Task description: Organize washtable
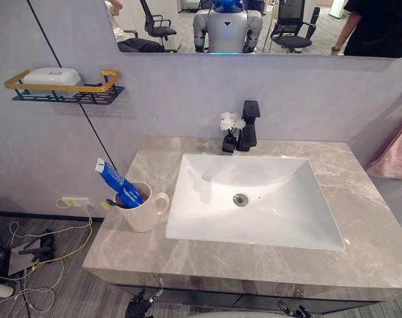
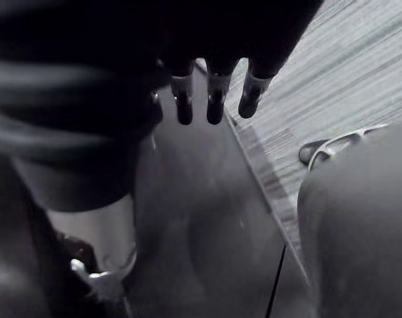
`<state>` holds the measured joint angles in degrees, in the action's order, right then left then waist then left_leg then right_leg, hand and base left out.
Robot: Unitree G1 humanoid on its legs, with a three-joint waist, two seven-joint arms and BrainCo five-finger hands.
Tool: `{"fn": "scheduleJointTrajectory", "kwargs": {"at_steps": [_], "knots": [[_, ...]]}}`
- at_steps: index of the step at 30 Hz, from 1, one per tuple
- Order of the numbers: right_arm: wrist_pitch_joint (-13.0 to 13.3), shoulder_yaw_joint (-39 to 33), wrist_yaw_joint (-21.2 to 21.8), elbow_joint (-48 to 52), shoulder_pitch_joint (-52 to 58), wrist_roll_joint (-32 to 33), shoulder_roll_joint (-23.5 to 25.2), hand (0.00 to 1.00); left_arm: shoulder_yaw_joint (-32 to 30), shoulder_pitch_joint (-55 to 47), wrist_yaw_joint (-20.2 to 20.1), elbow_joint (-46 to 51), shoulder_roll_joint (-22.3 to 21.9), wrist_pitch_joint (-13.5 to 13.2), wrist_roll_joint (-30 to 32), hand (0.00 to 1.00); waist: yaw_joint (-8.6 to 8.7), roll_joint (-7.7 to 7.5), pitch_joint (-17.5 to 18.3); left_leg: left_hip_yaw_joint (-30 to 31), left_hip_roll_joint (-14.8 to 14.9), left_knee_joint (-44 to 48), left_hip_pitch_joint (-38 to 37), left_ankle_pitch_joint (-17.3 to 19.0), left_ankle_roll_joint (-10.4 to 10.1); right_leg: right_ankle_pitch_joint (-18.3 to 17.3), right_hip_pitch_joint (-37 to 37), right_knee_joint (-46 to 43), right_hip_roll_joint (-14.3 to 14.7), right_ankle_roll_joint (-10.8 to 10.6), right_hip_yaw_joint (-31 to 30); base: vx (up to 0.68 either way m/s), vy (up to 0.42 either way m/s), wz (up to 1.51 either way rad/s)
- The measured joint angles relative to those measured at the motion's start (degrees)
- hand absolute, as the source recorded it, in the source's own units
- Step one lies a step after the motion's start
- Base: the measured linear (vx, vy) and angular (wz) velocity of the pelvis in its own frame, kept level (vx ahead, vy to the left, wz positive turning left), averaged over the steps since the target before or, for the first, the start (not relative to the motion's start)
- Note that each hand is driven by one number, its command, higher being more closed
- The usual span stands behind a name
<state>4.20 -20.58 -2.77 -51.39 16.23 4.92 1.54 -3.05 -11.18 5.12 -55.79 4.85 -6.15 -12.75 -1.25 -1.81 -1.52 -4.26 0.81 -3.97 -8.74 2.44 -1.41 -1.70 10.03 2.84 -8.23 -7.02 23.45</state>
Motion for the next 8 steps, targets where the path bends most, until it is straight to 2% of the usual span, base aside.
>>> {"fn": "scheduleJointTrajectory", "kwargs": {"at_steps": [8], "knots": [[-0.22, 5.29, 0.43, -6.30, -4.21, -3.99, -3.44, 0.00, 0.97, 1.42, 0.00, -1.11, 1.30, -0.17, 1.33, 0.00, 0.22, -0.68, -2.05, 1.56, -0.67, -0.11, 0.00, -0.12, 0.01, 0.05, 0.82, 0.89, 0.08, 0.01, 0.69, -0.02, -0.005, 0.06]]}}
